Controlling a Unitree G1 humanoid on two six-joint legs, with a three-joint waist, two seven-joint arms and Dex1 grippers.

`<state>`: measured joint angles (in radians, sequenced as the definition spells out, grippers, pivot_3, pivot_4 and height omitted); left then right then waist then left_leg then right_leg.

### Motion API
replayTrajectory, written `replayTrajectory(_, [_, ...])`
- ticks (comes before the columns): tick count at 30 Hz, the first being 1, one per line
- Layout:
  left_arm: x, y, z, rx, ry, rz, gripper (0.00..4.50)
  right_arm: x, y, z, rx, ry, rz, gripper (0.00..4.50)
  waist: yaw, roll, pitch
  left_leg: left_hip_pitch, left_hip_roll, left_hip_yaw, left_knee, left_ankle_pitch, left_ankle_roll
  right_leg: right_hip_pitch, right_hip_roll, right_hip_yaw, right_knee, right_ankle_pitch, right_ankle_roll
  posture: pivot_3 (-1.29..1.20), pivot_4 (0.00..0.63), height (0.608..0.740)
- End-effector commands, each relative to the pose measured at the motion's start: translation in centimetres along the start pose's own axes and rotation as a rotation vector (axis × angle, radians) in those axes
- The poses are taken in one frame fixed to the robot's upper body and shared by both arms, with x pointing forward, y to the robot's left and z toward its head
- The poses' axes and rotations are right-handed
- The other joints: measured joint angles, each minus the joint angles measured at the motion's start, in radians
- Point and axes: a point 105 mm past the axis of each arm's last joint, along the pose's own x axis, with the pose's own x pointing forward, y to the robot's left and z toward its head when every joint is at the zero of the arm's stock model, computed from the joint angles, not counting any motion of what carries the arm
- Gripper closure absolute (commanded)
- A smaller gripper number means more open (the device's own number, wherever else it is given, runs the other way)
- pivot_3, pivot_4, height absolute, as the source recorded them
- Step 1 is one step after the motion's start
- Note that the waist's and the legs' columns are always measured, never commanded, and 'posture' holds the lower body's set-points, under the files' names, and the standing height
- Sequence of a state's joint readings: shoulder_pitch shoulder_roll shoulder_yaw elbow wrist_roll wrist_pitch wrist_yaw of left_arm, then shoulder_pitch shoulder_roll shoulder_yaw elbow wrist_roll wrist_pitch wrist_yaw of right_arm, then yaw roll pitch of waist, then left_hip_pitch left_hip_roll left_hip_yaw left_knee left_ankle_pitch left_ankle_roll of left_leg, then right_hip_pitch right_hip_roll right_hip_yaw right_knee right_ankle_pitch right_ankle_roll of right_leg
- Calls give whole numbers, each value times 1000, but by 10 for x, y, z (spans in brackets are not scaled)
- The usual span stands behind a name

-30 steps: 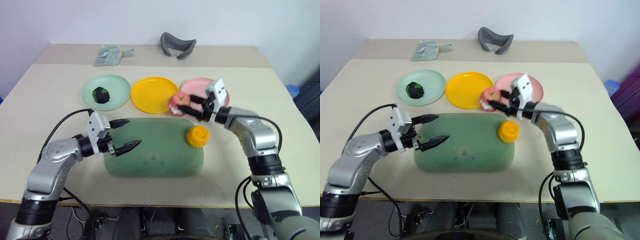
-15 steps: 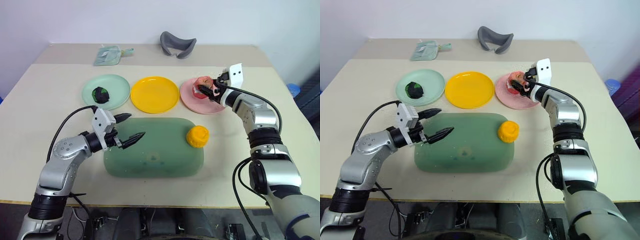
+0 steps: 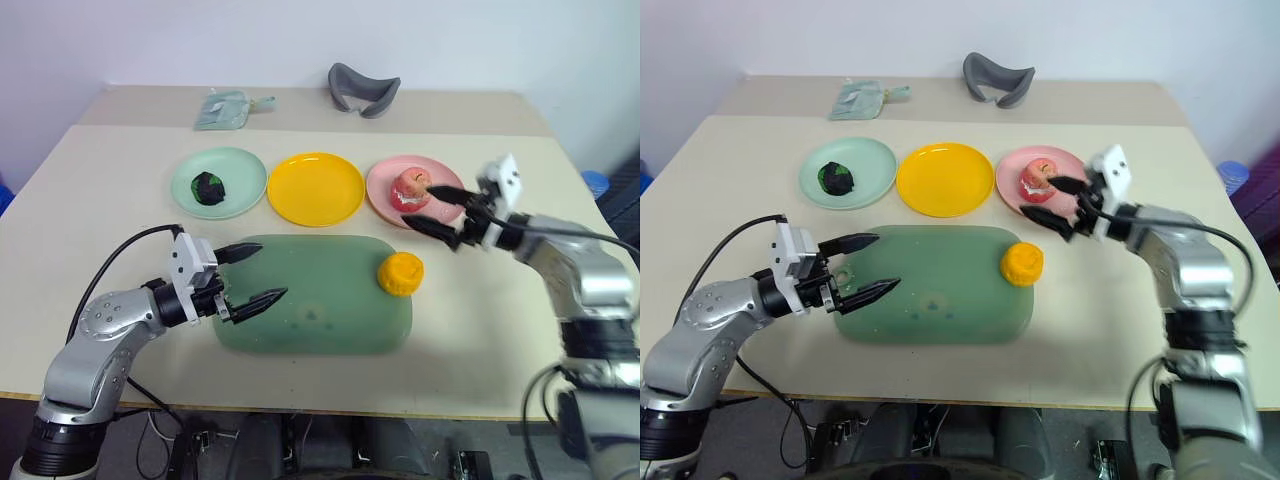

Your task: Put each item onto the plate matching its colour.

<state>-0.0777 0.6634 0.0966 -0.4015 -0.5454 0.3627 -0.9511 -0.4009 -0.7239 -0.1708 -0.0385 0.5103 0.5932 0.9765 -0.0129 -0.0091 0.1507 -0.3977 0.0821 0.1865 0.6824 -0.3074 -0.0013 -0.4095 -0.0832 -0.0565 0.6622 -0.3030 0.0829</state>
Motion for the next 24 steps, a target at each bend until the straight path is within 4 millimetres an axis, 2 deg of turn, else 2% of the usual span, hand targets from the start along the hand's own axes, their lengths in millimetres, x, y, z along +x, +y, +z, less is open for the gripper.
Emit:
replayTrajectory(1, [3, 0, 13, 36, -22, -60, 0, -11, 20, 11, -11, -17, 42, 28, -7, 0, 0, 1, 1, 0, 0, 0, 0, 0, 1, 0, 0, 0, 0, 0, 150, 740])
replayTrajectory(6, [5, 1, 12, 41, 3, -108, 0, -11, 36, -8, -2, 39, 67, 28, -4, 0, 0, 2, 1, 1, -2, 0, 0, 0, 2, 1, 0, 0, 0, 0, 150, 740])
replayTrajectory(14, [5, 5, 11, 65, 28, -111, 0, 25, 42, -42, -61, 51, 107, 28, -1, -1, 1, 2, 0, 1, -1, 0, 0, 1, 1, 1, 0, 0, 0, 0, 150, 740])
replayTrajectory(20, [4, 8, 16, 73, 29, -108, 0, 36, 44, -59, -61, 87, 150, 28, 1, -1, 1, 2, 0, 1, 0, 0, 0, 1, 1, 1, 0, 0, 0, 0, 150, 740])
replayTrajectory(21, [4, 8, 16, 75, 30, -108, 0, 36, 44, -61, -61, 89, 149, 557, 1, -1, 1, 2, 0, 1, 0, 0, 0, 1, 1, 1, 0, 0, 0, 0, 150, 740])
replayTrajectory(23, [4, 9, 17, 77, 32, -106, 0, 39, 42, -62, -71, 76, 135, 1320, -1, -1, 1, 2, 0, 1, 0, 0, 0, 1, 2, 1, 0, 0, 0, 0, 150, 740])
replayTrajectory(24, [3, 10, 18, 76, 31, -99, 0, 40, 42, -59, -76, 60, 128, 1516, -1, -1, 1, 2, 0, 1, 0, 0, 0, 1, 2, 1, 0, 0, 0, 0, 150, 740])
